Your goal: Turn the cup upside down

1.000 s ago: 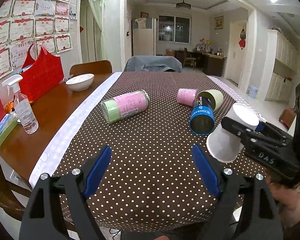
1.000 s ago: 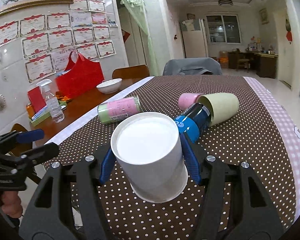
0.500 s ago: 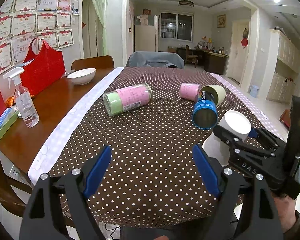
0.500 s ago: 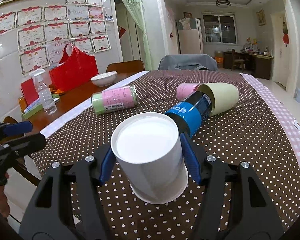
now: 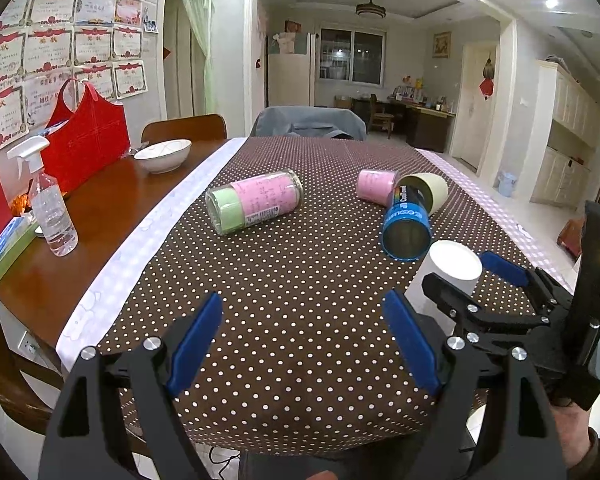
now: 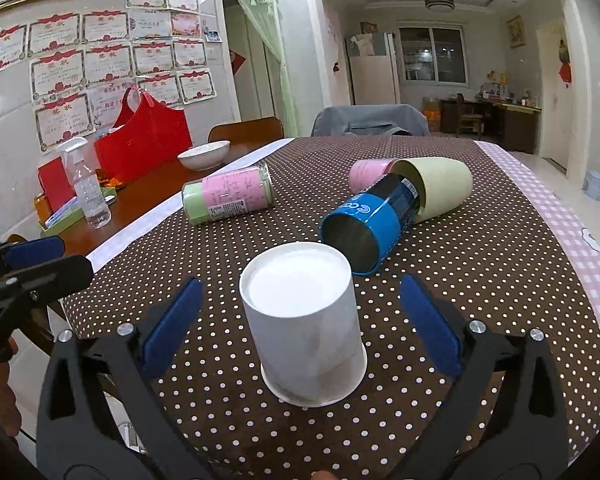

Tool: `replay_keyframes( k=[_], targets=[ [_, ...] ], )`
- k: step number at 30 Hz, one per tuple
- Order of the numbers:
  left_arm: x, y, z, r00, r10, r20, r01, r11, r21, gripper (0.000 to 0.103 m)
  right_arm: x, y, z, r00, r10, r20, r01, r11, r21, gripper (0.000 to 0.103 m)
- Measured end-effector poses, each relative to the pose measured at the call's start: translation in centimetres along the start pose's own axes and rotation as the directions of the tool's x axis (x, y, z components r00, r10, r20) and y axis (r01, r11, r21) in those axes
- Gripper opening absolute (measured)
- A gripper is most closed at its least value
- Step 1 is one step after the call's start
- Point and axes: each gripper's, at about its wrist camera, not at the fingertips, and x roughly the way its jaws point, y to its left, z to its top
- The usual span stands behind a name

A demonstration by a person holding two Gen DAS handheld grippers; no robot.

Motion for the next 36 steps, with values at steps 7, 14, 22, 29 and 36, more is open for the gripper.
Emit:
replay_keyframes(
  k=[7,14,22,29,36],
  targets=[
    [-1.0,-0.4,0.3,1.000,-0.015,0.024,0.015,1.000,-0.002,0.082,-1.8,-0.2,1.5,1.000,-0.017,0.020,0.016,0.999,0.047,0.097],
    [-3.3,-1.1,1.5,0.995,-0.017,0.096,0.016,1.000,0.012,0.082,-5.1,-0.2,3.8,0.997,-0.023,0.080,0.017,0.997,0.079,0.097],
    [-7.0,-2.8,3.0,0.978,-0.022,0.206,0.012,0.999,0.047,0.082,-9.6,-0.2,5.7,0.988,-0.071,0.137,0.052,0.990,0.131,0.097],
    [-10.5,-3.7,3.3,0.958,-0.022,0.287,0.006,0.998,0.057,0.086,-13.6,0.4,6.3,0.973,-0.125,0.194,0.099,0.986,0.137,0.097],
    [-13.2,-4.1,3.1,0.936,0.014,0.351,-0.029,0.999,0.036,0.092,-16.3,1.2,6.3,0.961,-0.154,0.229,0.126,0.983,0.130,0.097]
  ],
)
